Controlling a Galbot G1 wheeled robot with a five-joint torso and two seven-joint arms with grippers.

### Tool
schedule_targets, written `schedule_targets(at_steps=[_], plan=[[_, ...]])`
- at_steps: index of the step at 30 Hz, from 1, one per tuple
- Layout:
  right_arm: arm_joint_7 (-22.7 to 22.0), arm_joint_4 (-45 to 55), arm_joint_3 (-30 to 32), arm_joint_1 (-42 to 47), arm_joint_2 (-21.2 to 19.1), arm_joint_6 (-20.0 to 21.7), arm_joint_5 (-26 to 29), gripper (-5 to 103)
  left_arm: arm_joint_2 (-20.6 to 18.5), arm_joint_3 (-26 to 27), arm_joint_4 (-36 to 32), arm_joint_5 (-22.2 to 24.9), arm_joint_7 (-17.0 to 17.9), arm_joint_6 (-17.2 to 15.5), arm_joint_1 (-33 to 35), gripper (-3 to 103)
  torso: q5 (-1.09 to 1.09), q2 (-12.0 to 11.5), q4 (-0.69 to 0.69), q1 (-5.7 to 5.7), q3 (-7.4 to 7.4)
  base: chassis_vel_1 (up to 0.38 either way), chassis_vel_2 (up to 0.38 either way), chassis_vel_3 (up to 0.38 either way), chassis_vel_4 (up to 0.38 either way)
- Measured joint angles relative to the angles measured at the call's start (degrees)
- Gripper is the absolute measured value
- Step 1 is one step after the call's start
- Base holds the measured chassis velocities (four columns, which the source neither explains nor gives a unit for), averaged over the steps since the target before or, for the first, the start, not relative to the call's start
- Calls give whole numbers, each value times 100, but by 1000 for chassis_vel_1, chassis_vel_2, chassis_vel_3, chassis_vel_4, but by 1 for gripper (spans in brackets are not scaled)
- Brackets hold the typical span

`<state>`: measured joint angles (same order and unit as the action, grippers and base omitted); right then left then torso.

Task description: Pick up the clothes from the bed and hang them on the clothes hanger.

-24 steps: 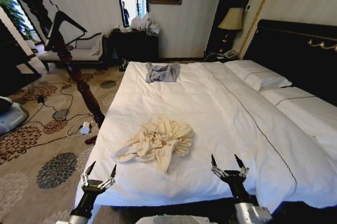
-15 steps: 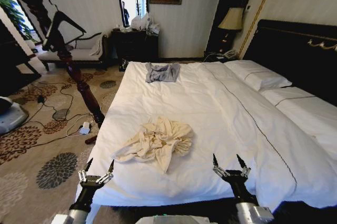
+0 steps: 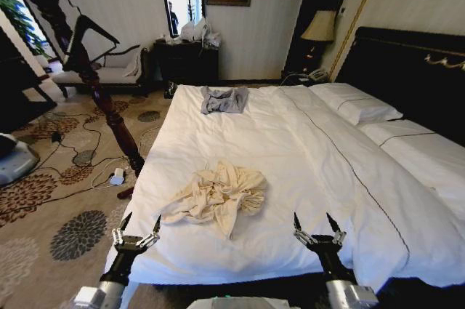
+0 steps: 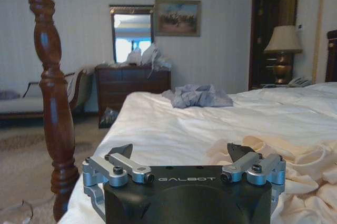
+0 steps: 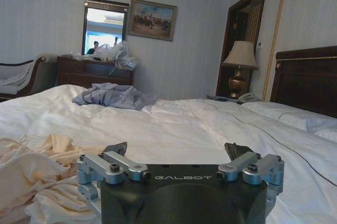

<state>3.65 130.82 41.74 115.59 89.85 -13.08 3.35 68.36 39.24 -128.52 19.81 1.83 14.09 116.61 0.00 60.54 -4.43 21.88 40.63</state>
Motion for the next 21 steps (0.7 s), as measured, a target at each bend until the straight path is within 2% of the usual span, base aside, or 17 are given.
schedule_targets(at_steps=[2,3,4,8,9,10,11,13,14,16,18,20,21], plan=[[-2,-7,-1,-5,-10,0,0,100,-97,-90,-79,254,166,-335,-213,103,0,0,-1,0,0,0,0,0,0],[-4,-8,-6,-5,-16,0,-8,100,-225,-188,-172,567,410,-723,-479,101,0,0,-1,0,0,0,0,0,0],[-4,-8,-6,-5,-16,0,-8,100,-225,-188,-172,567,410,-723,-479,101,0,0,-1,0,0,0,0,0,0],[-10,-8,-54,-5,-122,27,-32,100,-645,-648,-295,1658,1451,-1951,-1677,99,-1,0,-4,1,0,0,0,0,0],[-10,-8,-54,-5,-122,27,-32,100,-645,-648,-295,1658,1451,-1951,-1677,99,-1,0,-4,1,0,0,0,0,0],[-13,-8,-60,2,-153,31,-34,100,-752,-792,-276,1971,1675,-2191,-2029,99,0,0,-1,1,0,0,0,0,0],[-14,-6,-57,31,-166,32,-35,100,-851,-933,-219,2204,1825,-2351,-2303,99,0,0,-2,1,0,0,0,0,0],[-16,-3,-45,64,-170,33,-34,100,-960,-1089,-107,2411,1939,-2478,-2577,99,-1,0,-4,1,1,0,0,0,0],[-24,9,7,102,-163,35,-32,100,-1196,-1472,269,2740,2062,-2592,-3143,99,-1,0,-2,1,1,0,0,0,0],[-31,10,26,99,-156,45,-32,100,-1275,-1614,410,2871,2072,-2620,-3343,99,-1,-1,-1,1,1,0,0,0,0],[-48,15,50,70,-131,96,-32,100,-1444,-1964,723,3125,2102,-2681,-3851,99,-1,0,0,1,1,0,0,0,0],[-59,43,53,35,-69,169,-44,100,-1606,-2536,1166,3408,2102,-2724,-4724,99,0,0,-4,1,1,0,0,0,0],[-59,43,53,35,-69,169,-44,100,-1606,-2536,1166,3408,2102,-2724,-4724,99,0,0,-4,1,1,0,0,0,0]])
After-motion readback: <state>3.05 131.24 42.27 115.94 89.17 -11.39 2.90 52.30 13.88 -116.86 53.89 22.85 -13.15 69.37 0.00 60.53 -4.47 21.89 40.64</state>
